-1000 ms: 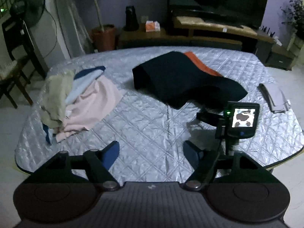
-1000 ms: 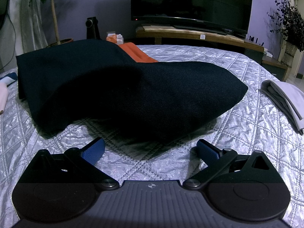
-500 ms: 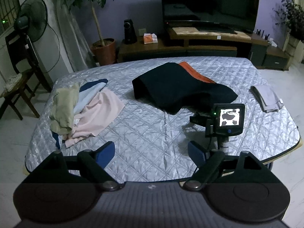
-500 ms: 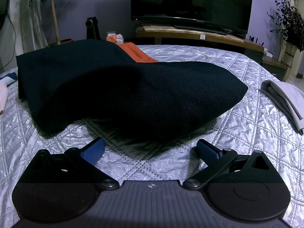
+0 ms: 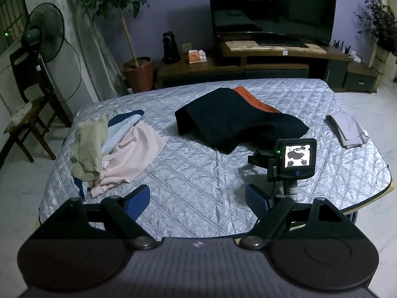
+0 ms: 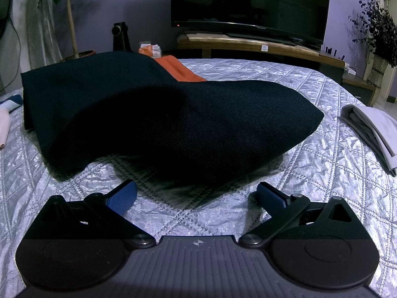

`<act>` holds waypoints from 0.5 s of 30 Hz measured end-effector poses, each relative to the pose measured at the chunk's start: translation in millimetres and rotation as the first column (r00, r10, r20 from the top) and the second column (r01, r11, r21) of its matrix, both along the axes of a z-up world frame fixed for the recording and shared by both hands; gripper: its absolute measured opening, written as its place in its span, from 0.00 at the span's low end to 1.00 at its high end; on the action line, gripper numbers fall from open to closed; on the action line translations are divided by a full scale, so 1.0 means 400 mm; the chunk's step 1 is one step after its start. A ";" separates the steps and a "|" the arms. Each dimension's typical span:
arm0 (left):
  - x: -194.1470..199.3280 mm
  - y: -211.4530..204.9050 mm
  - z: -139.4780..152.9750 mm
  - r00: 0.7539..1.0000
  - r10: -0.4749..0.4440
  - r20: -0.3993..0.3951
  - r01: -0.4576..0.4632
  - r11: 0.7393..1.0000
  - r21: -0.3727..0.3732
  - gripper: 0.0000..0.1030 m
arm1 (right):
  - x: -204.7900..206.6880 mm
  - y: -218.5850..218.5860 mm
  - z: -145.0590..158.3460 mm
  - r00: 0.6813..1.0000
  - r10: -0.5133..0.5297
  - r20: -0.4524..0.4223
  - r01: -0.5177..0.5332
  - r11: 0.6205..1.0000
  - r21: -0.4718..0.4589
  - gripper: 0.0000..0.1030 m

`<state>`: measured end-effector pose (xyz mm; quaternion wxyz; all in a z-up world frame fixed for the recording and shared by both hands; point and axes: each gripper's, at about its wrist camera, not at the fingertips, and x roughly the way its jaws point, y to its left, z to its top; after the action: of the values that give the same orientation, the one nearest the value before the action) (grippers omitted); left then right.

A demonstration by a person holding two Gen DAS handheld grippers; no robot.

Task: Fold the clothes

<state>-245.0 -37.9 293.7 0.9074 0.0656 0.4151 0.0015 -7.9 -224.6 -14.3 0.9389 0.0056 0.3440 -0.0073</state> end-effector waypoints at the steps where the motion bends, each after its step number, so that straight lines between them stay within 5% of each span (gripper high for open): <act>1: -0.002 0.000 0.002 1.000 -0.001 0.001 0.001 1.000 0.000 0.79 | 0.000 0.000 0.000 1.000 0.000 0.000 0.000 1.000 0.000 1.00; 15: -0.017 -0.004 0.013 1.000 -0.006 0.006 0.006 1.000 0.002 0.78 | -0.002 -0.001 0.000 1.000 0.001 0.000 -0.001 1.000 0.000 1.00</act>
<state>-251.9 -39.7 298.9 0.9087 0.0679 0.4120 -0.0004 -8.6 -224.9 -14.2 0.9389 0.0055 0.3440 -0.0070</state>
